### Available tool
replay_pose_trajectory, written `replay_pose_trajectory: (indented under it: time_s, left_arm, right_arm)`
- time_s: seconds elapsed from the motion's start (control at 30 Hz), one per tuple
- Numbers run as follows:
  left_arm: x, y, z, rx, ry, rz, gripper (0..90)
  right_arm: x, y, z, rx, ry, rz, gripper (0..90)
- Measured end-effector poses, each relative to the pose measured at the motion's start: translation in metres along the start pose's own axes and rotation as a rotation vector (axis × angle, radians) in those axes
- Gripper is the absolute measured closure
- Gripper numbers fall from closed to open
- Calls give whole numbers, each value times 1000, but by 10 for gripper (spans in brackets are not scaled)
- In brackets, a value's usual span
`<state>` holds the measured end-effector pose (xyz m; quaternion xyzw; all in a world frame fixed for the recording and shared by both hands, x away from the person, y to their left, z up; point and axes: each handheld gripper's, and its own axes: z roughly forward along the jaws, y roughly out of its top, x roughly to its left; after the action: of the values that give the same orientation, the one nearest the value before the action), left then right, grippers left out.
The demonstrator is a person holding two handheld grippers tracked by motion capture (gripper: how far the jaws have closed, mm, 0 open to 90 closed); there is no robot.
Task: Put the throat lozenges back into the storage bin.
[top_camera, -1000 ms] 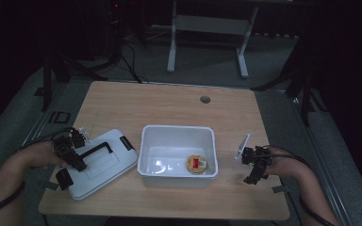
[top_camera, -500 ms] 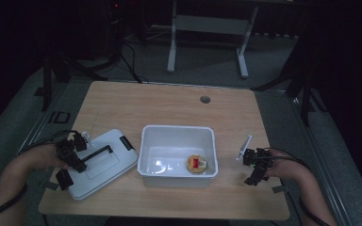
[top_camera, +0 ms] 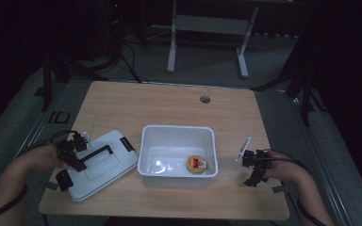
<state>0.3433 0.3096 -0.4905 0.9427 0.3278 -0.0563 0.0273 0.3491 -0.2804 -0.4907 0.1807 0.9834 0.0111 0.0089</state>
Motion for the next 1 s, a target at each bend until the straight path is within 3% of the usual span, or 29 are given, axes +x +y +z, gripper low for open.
replay_pose_trajectory:
  time_s: [0.47,1.0]
  left_arm:
    - [-4,-6,-28,-17,-1,7,837]
    - [-9,-10,-71,-55,61,15,837]
  right_arm:
    - [1,-1,-8,-13,-14,4,159]
    - [1,-4,-8,-18,-13,12,162]
